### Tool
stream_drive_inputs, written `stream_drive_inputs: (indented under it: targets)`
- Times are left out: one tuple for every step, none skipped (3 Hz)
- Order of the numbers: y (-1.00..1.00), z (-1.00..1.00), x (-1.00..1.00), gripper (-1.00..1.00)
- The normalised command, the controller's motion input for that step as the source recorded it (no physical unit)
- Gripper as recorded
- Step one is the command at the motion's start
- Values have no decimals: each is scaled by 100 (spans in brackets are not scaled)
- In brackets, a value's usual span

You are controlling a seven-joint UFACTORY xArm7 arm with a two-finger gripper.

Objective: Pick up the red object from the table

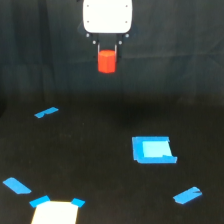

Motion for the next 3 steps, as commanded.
stream_drive_inputs:
  targets:
    - [12, 51, 5, -100]
    - [-26, 12, -6, -100]
    - [-26, 10, -5, -100]
